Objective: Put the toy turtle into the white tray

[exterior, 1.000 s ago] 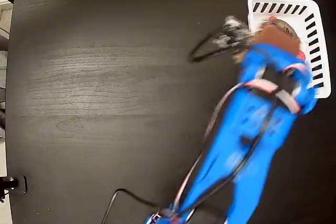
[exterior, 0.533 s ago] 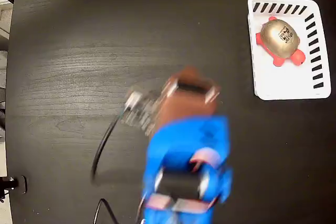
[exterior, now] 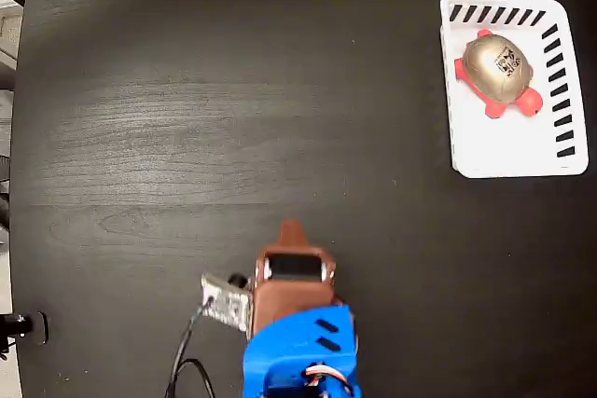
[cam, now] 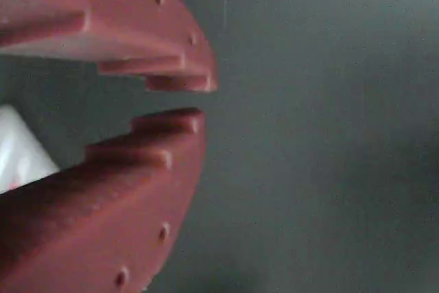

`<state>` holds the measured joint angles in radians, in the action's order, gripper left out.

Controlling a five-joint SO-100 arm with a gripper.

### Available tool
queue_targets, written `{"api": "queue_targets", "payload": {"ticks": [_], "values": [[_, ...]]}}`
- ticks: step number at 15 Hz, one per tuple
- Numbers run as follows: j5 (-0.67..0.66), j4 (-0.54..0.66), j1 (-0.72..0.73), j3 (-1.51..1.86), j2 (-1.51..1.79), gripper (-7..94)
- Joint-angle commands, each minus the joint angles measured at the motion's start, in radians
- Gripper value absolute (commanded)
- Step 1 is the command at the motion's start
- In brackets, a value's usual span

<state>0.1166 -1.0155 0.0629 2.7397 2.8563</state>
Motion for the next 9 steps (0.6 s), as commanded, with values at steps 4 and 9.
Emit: {"api": "queue_targets", "payload": {"ticks": [4, 9], "values": [[0.008, -0.207, 0.025, 0.143, 0.377, 0], [0.029, -0.325, 0.026, 0.153, 0.486, 0]]}}
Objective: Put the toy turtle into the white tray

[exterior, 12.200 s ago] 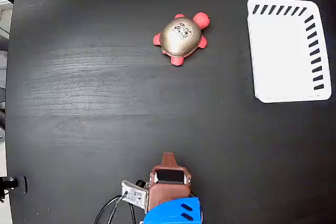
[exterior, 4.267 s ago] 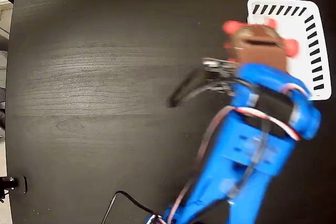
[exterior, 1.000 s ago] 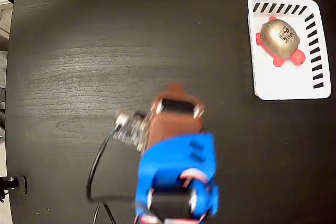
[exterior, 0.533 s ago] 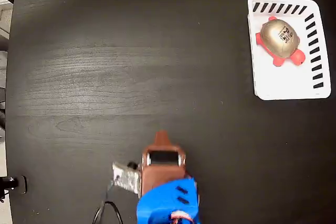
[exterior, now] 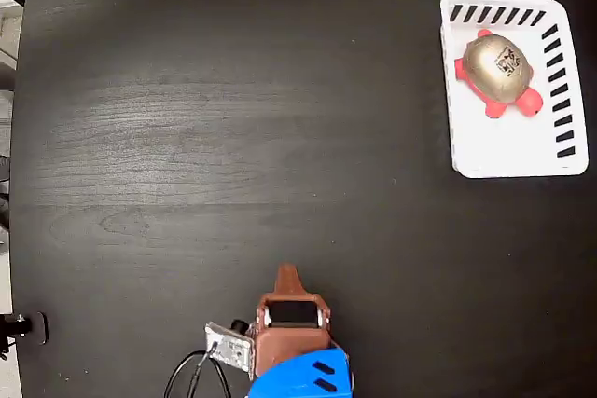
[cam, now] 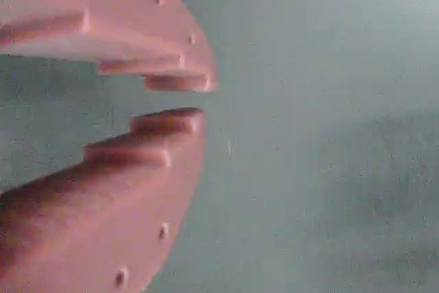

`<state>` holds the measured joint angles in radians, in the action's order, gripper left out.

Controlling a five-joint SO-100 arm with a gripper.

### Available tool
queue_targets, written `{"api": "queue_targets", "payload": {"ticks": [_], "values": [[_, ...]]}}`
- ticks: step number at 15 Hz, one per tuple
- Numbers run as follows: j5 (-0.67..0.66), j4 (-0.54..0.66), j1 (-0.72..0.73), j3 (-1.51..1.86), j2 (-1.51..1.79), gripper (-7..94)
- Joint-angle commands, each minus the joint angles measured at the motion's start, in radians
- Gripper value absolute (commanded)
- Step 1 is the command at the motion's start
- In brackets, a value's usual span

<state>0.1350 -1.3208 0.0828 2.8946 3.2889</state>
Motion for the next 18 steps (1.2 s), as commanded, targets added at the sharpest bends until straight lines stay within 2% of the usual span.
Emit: {"api": "queue_targets", "payload": {"ticks": [1, 18], "values": [[0.009, -0.020, 0.006, -0.002, 0.055, 0], [0.005, -0.025, 0.000, 0.005, 0.081, 0]]}}
